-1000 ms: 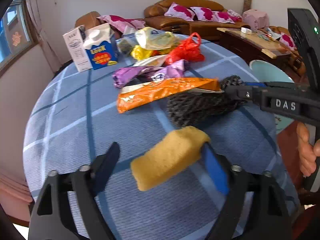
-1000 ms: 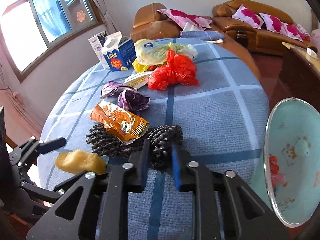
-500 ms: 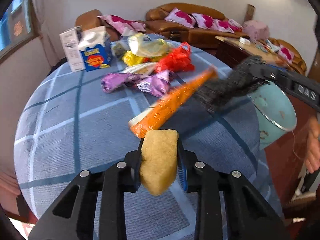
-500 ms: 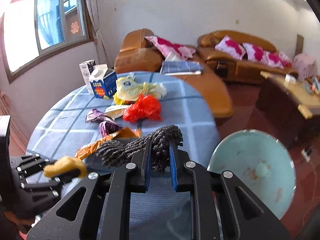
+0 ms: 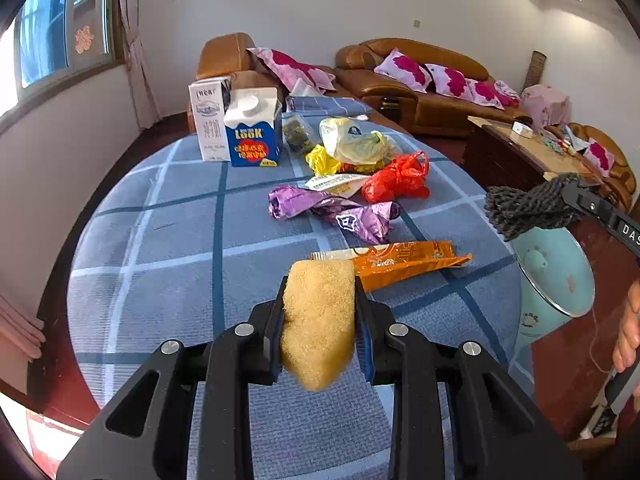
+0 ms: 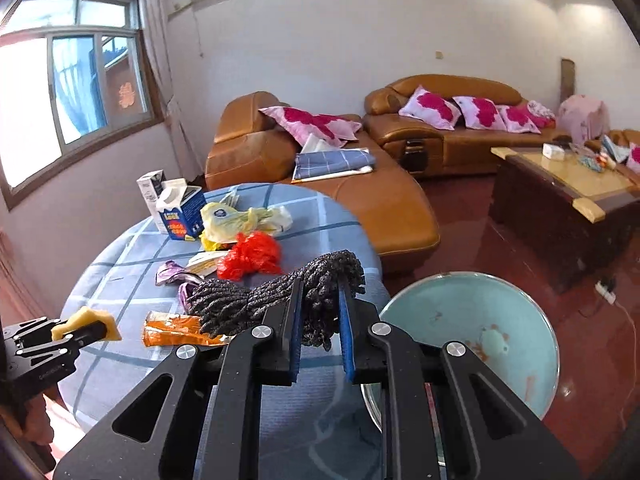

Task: Collect trash
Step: 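Carry sponge and scrubber over the blue bucket and open both tools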

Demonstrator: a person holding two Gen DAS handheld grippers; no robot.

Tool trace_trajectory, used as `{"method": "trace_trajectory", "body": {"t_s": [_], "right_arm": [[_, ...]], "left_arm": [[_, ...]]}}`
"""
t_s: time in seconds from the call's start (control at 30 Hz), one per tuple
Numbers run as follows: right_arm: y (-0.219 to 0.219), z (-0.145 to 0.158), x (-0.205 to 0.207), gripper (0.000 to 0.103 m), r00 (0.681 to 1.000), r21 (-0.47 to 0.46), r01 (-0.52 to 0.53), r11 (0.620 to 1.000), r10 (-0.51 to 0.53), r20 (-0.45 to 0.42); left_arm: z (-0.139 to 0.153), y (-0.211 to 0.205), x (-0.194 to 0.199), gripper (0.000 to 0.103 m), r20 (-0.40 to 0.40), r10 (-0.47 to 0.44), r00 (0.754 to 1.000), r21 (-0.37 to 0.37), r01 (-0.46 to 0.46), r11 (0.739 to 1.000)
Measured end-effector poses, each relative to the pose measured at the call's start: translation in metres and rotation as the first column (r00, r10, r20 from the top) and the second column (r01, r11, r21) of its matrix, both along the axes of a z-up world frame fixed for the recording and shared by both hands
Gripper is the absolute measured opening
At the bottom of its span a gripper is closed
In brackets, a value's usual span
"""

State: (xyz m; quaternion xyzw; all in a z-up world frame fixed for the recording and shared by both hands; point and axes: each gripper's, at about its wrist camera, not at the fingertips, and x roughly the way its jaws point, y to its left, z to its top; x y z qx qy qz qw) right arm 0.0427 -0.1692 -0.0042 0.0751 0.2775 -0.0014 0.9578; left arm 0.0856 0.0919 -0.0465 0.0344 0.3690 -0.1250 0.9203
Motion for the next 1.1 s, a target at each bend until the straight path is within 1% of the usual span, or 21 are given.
{"method": "trace_trajectory", "body": {"t_s": [0.17, 0.33, 0.47, 0.67, 0.77, 0.9, 1.1], "right_arm": [[-0.01, 0.0, -0.007, 0.017, 1.0, -0.002, 0.028, 1.0, -0.028, 0.007], [-0.02, -0.002, -0.016, 0.017, 0.997, -0.029, 0.07, 0.997, -0.07, 0.017], [-0.038, -0.006, -0.024, 0.017, 0.994, -0.011, 0.11, 0.994, -0.11, 0.014], [-0.068, -0.01, -0.036, 0.017, 0.984, 0.015, 0.175, 0.984, -0.176, 0.008], [-0.08, -0.011, -0.04, 0.017, 0.978, 0.028, 0.208, 0.978, -0.208, 0.01], [-0.091, -0.012, -0.043, 0.017, 0.968, 0.003, 0.249, 0.969, -0.249, 0.017], [-0.116, -0.025, -0.043, 0.017, 0.949, 0.024, 0.316, 0.948, -0.316, -0.018]], "left_arm": [[0.005, -0.009, -0.002, 0.028, 0.008, 0.008, 1.0, 0.017, -0.008, 1.0], [0.014, -0.024, -0.008, 0.028, 0.027, -0.011, 1.0, 0.025, 0.01, 1.0], [0.022, -0.044, -0.011, 0.028, 0.048, -0.037, 0.998, 0.033, 0.035, 0.999], [0.03, -0.087, -0.015, 0.028, 0.074, -0.101, 0.992, 0.066, 0.096, 0.993], [0.033, -0.108, -0.017, 0.028, 0.078, -0.136, 0.988, 0.07, 0.131, 0.989], [0.04, -0.136, -0.02, 0.028, 0.091, -0.17, 0.981, 0.076, 0.164, 0.984], [0.041, -0.177, -0.025, 0.028, 0.087, -0.221, 0.971, 0.095, 0.212, 0.973]]}}
